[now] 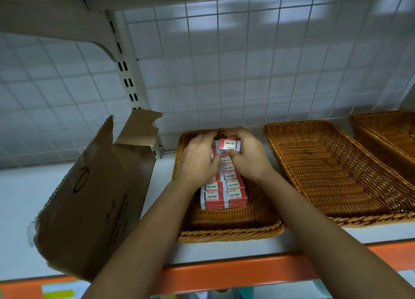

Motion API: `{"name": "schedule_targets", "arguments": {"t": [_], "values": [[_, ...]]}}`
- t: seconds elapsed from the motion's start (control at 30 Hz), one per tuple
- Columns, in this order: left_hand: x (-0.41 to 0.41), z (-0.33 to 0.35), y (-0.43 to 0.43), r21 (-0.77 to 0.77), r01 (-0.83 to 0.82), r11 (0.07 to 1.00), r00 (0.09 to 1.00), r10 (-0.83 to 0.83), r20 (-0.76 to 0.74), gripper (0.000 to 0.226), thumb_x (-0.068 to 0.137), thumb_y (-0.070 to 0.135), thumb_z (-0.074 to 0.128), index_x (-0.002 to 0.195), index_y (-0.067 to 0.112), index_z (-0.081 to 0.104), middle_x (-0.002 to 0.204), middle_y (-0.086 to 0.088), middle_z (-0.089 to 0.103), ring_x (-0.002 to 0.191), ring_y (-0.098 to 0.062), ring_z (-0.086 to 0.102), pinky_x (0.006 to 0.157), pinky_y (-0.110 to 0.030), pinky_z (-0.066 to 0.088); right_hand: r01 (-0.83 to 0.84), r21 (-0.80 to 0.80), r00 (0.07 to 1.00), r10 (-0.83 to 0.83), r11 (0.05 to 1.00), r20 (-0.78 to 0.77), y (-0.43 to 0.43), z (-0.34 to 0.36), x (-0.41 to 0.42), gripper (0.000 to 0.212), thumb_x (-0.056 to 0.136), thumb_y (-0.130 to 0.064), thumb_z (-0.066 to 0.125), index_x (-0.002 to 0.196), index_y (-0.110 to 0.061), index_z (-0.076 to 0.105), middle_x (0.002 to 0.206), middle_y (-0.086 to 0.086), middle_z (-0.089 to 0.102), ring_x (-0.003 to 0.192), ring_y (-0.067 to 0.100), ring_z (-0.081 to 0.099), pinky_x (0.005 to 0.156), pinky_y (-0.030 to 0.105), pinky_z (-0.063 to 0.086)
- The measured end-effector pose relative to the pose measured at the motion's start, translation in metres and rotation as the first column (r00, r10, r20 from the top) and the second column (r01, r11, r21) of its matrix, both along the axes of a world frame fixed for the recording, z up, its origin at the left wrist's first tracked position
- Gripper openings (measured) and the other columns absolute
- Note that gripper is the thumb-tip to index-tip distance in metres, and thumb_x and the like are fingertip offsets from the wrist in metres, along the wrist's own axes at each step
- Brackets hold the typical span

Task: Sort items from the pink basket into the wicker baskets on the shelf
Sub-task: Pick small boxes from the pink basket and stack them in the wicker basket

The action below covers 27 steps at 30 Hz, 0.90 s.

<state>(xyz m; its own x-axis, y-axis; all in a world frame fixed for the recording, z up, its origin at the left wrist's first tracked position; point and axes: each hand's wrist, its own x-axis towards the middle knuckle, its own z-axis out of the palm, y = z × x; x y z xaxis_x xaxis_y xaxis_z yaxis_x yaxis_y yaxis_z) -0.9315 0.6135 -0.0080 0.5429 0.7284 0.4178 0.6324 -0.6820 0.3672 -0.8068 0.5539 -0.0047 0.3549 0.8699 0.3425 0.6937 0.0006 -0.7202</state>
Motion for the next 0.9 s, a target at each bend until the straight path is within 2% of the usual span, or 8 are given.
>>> {"name": "schedule_targets", "arguments": {"t": [0.2, 0.3, 0.37, 0.43, 0.53, 0.63, 0.73, 0.9], "values": [[0.0, 0.002, -0.002, 0.053, 0.058, 0.997, 0.998, -0.059, 0.003, 0.04, 0.09, 0.022, 0.058, 0.129, 0.014, 0.053, 0.118, -0.006, 0.058, 0.106, -0.02, 0.054, 0.086, -0.026, 0.04, -0.06, 0.025, 0.998, 0.061, 0.998, -0.033, 0.0, -0.001, -0.002, 0.043, 0.084, -0.003, 0.062, 0.125, -0.012, 0.052, 0.121, 0.005, 0.058, 0.112, 0.019, 0.055, 0.089, 0.028, 0.047], [-0.001, 0.002, -0.002, 0.045, 0.056, 0.997, 0.996, -0.059, 0.066, 0.036, 0.089, 0.019, 0.061, 0.124, 0.013, 0.056, 0.111, -0.004, 0.062, 0.101, -0.018, 0.057, 0.085, -0.029, 0.045, -0.016, 0.018, 0.999, 0.015, 1.0, 0.036, 0.003, -0.004, 0.0, 0.042, 0.082, -0.011, 0.066, 0.122, -0.012, 0.054, 0.118, 0.006, 0.058, 0.111, 0.02, 0.054, 0.091, 0.032, 0.047], [-0.001, 0.001, -0.002, 0.033, 0.053, 0.998, 0.99, -0.057, 0.126, 0.03, 0.087, 0.016, 0.064, 0.116, 0.012, 0.06, 0.1, 0.0, 0.065, 0.092, -0.014, 0.06, 0.081, -0.029, 0.05, 0.008, -0.007, 0.997, -0.007, 1.0, 0.079, 0.005, -0.007, 0.002, 0.046, 0.082, -0.017, 0.067, 0.127, -0.014, 0.054, 0.121, 0.008, 0.057, 0.113, 0.022, 0.052, 0.094, 0.033, 0.045], [-0.002, 0.0, -0.001, 0.044, 0.058, 0.997, 0.986, -0.064, 0.157, 0.017, 0.085, 0.013, 0.066, 0.101, 0.012, 0.063, 0.088, 0.005, 0.063, 0.082, -0.01, 0.061, 0.073, -0.026, 0.052, -0.003, -0.034, 0.992, 0.008, 0.999, 0.127, 0.007, -0.01, 0.003, 0.049, 0.084, -0.02, 0.064, 0.131, -0.016, 0.053, 0.127, 0.01, 0.053, 0.119, 0.022, 0.047, 0.094, 0.026, 0.036], [-0.002, 0.001, -0.003, 0.07, 0.078, 0.994, 0.978, -0.09, 0.189, 0.011, 0.082, 0.011, 0.067, 0.092, 0.012, 0.062, 0.084, 0.006, 0.062, 0.075, -0.006, 0.057, 0.068, -0.018, 0.05, 0.02, -0.019, 0.992, -0.017, 1.0, 0.121, 0.008, -0.011, 0.004, 0.041, 0.083, -0.023, 0.065, 0.123, -0.015, 0.058, 0.119, 0.009, 0.054, 0.116, 0.021, 0.048, 0.085, 0.021, 0.033], [-0.001, 0.0, -0.007, 0.075, 0.124, 0.989, 0.976, -0.135, 0.169, 0.016, 0.079, 0.018, 0.063, 0.095, 0.016, 0.061, 0.086, 0.01, 0.059, 0.076, -0.006, 0.058, 0.07, -0.029, 0.054, 0.097, 0.022, 0.995, -0.097, 0.995, -0.003, 0.007, -0.008, 0.004, 0.033, 0.08, -0.019, 0.068, 0.108, -0.013, 0.053, 0.106, 0.003, 0.05, 0.096, 0.016, 0.051, 0.074, 0.023, 0.037], [0.0, 0.002, -0.009, 0.081, 0.16, 0.984, 0.977, -0.17, 0.129, 0.027, 0.075, 0.028, 0.056, 0.1, 0.019, 0.06, 0.095, 0.007, 0.061, 0.082, -0.01, 0.059, 0.072, -0.034, 0.054, 0.14, 0.035, 0.989, -0.138, 0.989, -0.048, 0.004, -0.006, 0.003, 0.031, 0.08, -0.026, 0.071, 0.097, -0.015, 0.047, 0.097, 0.004, 0.055, 0.087, 0.016, 0.053, 0.067, 0.025, 0.039], [0.003, 0.002, -0.005, 0.14, 0.155, 0.978, 0.985, -0.163, 0.05, 0.033, 0.08, 0.017, 0.068, 0.111, 0.013, 0.06, 0.107, -0.004, 0.059, 0.097, -0.018, 0.057, 0.081, -0.029, 0.048, 0.126, 0.032, 0.985, -0.121, 0.991, -0.121, 0.003, -0.004, 0.001, 0.035, 0.085, -0.032, 0.066, 0.106, -0.011, 0.049, 0.097, 0.005, 0.059, 0.086, 0.018, 0.059, 0.067, 0.027, 0.046]]}}
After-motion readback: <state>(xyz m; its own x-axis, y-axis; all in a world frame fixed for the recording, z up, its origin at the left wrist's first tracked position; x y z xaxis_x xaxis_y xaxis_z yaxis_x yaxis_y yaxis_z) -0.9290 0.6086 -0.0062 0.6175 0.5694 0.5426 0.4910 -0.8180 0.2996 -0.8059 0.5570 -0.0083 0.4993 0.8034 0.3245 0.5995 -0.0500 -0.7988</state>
